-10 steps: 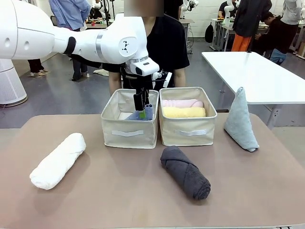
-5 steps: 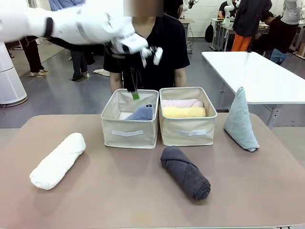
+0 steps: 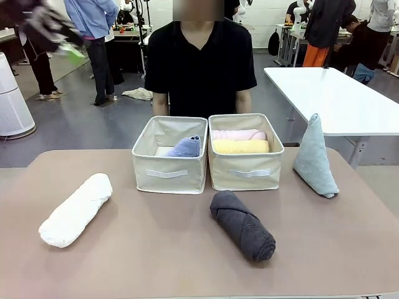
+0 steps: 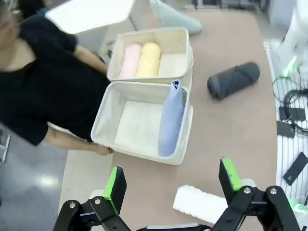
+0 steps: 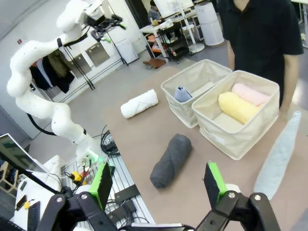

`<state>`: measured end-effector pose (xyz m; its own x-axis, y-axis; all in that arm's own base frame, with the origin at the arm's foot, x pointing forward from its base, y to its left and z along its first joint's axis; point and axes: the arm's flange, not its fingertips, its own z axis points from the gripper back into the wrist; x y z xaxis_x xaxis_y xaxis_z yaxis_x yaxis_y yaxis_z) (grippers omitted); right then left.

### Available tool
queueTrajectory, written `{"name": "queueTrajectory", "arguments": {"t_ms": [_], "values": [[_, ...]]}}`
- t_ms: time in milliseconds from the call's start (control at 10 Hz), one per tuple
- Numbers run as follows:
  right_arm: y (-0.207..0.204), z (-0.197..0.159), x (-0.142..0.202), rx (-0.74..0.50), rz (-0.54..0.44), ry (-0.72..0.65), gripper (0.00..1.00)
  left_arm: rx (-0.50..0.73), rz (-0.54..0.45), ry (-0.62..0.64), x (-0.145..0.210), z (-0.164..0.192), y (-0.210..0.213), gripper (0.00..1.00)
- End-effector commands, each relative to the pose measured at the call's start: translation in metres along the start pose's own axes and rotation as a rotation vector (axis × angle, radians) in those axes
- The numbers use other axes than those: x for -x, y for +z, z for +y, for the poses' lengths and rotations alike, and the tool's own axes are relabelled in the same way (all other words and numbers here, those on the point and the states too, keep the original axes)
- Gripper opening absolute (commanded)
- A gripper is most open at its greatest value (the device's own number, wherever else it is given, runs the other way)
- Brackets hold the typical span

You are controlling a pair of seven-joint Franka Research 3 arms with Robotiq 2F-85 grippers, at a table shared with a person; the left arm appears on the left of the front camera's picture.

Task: Sort the towels based on their folding style.
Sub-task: Pick up one triangle-folded towel and place it in the left Fabric basket.

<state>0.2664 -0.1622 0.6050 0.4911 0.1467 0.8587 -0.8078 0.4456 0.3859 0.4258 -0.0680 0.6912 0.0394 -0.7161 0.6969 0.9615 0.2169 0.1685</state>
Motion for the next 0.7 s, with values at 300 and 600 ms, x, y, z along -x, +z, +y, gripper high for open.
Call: {"name": "queueTrajectory", "arguments": {"t_ms": [300,600], "values": [[0.001,0.0,0.0,-0.012,0.001,0.004,1.0,0.044,0.014,0.12,0.093,0.011,0.083,1.0],[0.001,0.0,0.0,-0.012,0.001,0.004,1.0,0.013,-0.039,0.109,0.102,-0.009,0.088,1.0]]}}
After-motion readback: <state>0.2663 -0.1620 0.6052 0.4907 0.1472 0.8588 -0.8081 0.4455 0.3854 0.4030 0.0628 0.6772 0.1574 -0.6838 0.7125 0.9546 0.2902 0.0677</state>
